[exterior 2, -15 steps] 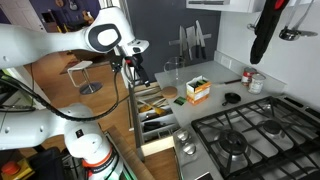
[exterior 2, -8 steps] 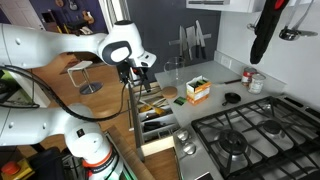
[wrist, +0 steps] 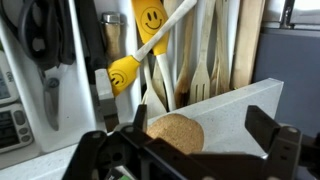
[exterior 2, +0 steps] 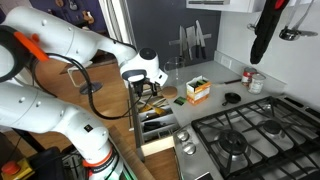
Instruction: Put the brown lid on the transparent jar
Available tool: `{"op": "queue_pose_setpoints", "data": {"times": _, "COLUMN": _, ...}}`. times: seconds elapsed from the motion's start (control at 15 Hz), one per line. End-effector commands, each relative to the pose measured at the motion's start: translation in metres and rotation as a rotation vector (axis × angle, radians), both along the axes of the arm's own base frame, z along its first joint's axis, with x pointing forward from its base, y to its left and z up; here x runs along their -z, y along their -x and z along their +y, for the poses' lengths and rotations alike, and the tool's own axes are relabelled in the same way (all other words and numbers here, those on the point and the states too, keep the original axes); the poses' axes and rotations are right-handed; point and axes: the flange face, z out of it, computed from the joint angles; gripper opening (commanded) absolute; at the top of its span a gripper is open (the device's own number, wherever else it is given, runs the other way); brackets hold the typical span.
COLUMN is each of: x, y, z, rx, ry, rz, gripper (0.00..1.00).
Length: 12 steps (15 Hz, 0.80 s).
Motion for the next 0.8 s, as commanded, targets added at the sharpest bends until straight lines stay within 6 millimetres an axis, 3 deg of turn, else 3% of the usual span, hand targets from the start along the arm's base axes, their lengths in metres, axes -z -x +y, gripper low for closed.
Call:
{"op": "queue_pose_setpoints", "data": {"times": 0.0, "x": 0.0341, "y": -0.0045, "z": 0.0007, "rx": 0.002, "ry": -0.165, "rz": -0.026, "gripper": 1.00}}
{"op": "queue_pose_setpoints", "data": {"times": 0.07, "x": 0.0390, "y": -0.0035, "z": 0.0007, "rx": -0.006, "ry": -0.221, "rz": -0.036, "gripper": 1.00}}
{"op": "queue_pose_setpoints", "data": {"times": 0.13, "x": 0.0304, "y": -0.0052, "z": 0.0013, "rx": -0.004, "ry": -0.147, "rz": -0.013, "gripper": 1.00}}
{"op": "queue_pose_setpoints", "data": {"times": 0.53, "x": 0.0291, "y": -0.0086, "z": 0.0017, "rx": -0.010, "ry": -0.128, "rz": -0.029, "gripper": 1.00}}
{"op": "queue_pose_setpoints", "data": {"times": 0.73, "x": 0.0372, "y": -0.0105, "z": -0.0015, "rx": 0.025, "ry": -0.218, "rz": -0.032, "gripper": 1.00}}
